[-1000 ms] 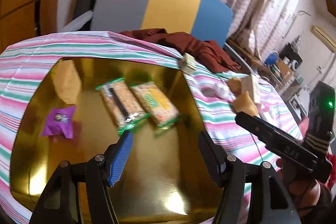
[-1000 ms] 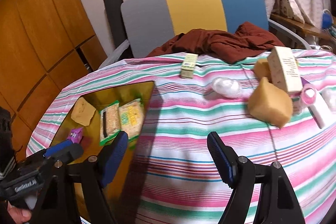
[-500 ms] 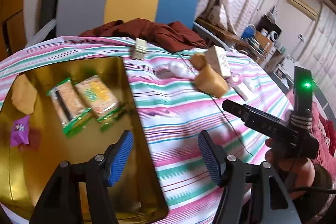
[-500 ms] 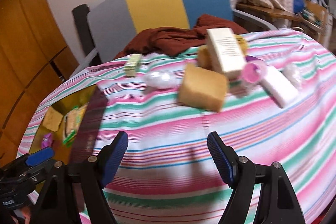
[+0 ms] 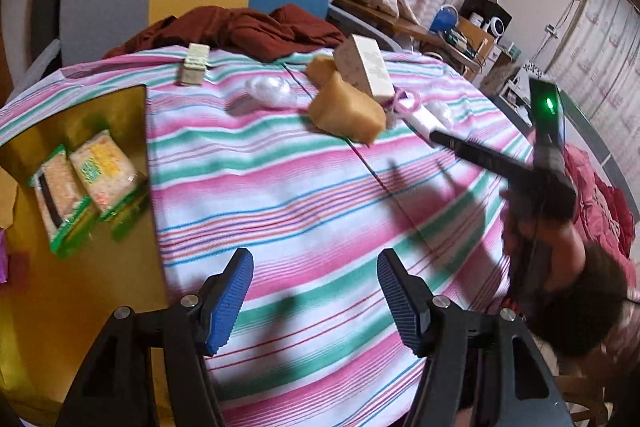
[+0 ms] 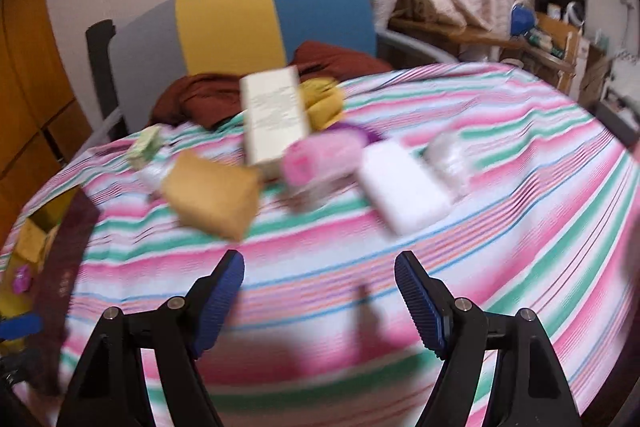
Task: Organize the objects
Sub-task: 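Move both tools back over the table toward the white eraser block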
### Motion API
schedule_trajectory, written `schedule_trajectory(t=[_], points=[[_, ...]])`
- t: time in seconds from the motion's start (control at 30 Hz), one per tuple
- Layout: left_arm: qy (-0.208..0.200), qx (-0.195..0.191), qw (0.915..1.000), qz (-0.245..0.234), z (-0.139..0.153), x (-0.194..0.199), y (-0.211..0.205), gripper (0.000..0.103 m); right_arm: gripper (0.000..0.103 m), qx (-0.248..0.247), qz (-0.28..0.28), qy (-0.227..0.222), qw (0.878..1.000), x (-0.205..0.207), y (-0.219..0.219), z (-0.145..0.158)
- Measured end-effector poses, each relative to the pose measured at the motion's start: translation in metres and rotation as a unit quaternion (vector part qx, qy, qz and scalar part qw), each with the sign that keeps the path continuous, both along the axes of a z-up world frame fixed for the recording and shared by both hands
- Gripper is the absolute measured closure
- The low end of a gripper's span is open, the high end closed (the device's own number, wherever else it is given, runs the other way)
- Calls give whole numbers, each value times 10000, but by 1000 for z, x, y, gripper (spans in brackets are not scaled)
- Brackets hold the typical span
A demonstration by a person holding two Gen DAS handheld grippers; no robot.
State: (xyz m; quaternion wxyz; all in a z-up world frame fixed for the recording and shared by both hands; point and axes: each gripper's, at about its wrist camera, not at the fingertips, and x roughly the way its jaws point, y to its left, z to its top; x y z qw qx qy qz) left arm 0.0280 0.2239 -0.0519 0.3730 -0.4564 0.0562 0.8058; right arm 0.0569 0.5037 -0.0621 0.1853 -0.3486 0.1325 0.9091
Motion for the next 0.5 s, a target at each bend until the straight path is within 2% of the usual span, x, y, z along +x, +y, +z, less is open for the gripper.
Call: schedule_trajectory(t=[0.2,0.33,0.5], points=[[-141,-131,9998,-83,-7,3,11,38,25,245,-154,-40,9996,-22,54,4],[-106,-224,9996,-107,-7,3,15,38,25,487,-72,-372,9981,-44,73,-7],[-83,-313,9994,-130,-8,0,22,38,25,308,152,-733,9967,-60,86,-30]])
